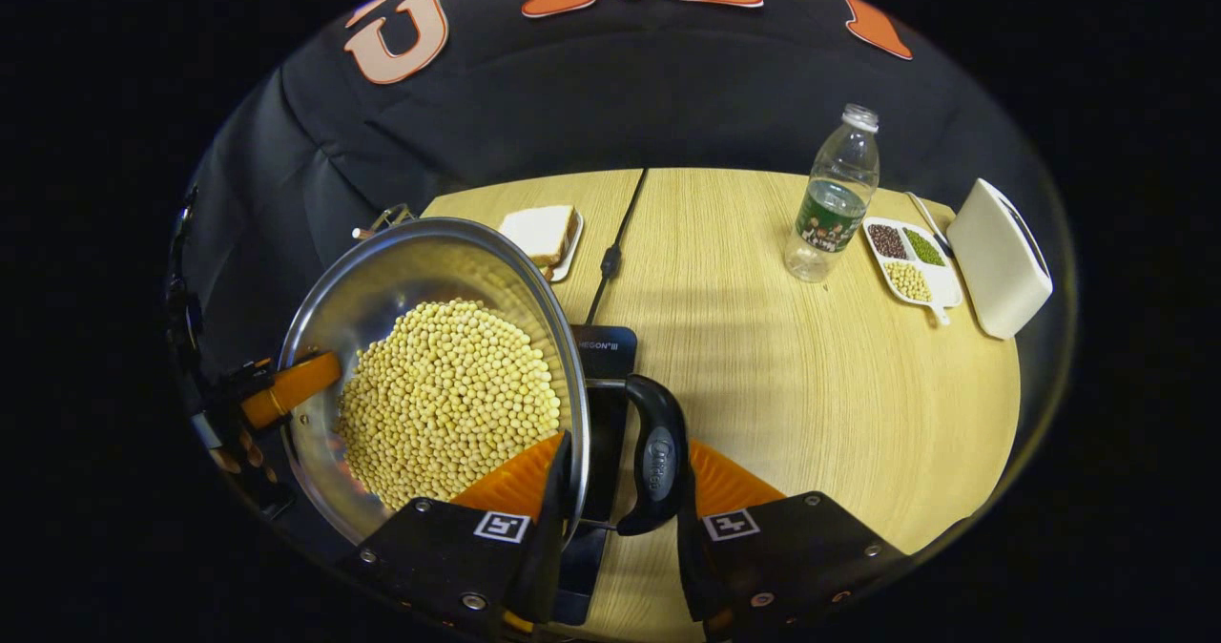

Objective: First push the handle of the pot to place it horizontally, then grasp the pot with both hands and set it on the induction cooktop.

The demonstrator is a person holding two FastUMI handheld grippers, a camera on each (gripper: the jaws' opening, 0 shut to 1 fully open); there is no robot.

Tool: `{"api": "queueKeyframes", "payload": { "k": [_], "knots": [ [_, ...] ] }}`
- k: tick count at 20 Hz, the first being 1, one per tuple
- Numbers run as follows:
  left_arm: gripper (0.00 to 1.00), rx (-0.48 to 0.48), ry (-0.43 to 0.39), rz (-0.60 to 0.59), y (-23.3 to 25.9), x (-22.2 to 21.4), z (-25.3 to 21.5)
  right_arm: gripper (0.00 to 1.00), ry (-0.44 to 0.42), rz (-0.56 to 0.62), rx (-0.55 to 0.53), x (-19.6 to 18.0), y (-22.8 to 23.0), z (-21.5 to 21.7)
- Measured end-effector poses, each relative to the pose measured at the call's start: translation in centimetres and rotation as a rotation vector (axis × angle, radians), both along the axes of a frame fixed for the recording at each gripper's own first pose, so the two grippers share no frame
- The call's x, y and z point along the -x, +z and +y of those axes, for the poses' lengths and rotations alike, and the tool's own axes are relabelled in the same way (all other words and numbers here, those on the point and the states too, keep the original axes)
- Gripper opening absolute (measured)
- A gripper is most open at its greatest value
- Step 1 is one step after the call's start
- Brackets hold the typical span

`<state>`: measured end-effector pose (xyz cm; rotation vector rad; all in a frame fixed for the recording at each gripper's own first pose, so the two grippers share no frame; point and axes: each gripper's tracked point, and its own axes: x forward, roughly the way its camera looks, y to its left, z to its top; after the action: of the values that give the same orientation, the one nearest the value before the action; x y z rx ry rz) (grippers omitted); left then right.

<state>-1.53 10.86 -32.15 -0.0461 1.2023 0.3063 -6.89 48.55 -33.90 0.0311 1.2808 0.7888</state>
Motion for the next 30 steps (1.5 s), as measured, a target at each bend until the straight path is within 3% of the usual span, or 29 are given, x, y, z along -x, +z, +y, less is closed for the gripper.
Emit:
{"api": "queueKeyframes", "payload": {
  "k": [5, 11, 16, 18, 19, 21, 23, 24, 30],
  "knots": [
    [0.67, 0.015, 0.0, 0.036, -0.3, -0.5, 0.2, 0.52, 0.007, 0.025, 0.032, -0.1, 0.5, -0.2],
    [0.7, 0.018, 0.039, 0.064, -1.2, 0.6, 1.1, 0.52, 0.03, -0.001, -0.017, -2.3, 2.7, 0.2],
    [0.86, -0.18, -0.072, -0.001, 1.3, -0.9, 1.8, 0.71, 0.04, -0.026, -0.142, -4.6, 5.3, -2.2],
    [0.88, -0.22, -0.087, -0.059, 3.0, -2.2, 1.4, 0.85, -0.01, -0.077, -0.194, -7.4, 7.5, -5.4],
    [0.84, -0.235, -0.091, -0.096, 4.0, -2.9, 1.1, 0.87, -0.033, -0.114, -0.2, -8.8, 8.2, -7.6],
    [0.9, -0.269, -0.105, -0.163, 6.2, -4.4, 0.3, 0.89, -0.085, -0.188, -0.203, -11.4, 9.3, -12.7],
    [0.89, -0.289, -0.126, -0.234, 8.8, -6.4, -1.4, 0.91, -0.14, -0.256, -0.186, -13.7, 11.2, -19.0],
    [0.95, -0.289, -0.133, -0.268, 10.0, -7.5, -2.6, 0.93, -0.167, -0.301, -0.179, -15.0, 12.4, -22.2],
    [0.96, -0.222, -0.155, -0.523, 19.6, -14.6, -11.6, 0.95, -0.316, -0.576, -0.147, -20.9, 21.0, -38.1]
  ]
}}
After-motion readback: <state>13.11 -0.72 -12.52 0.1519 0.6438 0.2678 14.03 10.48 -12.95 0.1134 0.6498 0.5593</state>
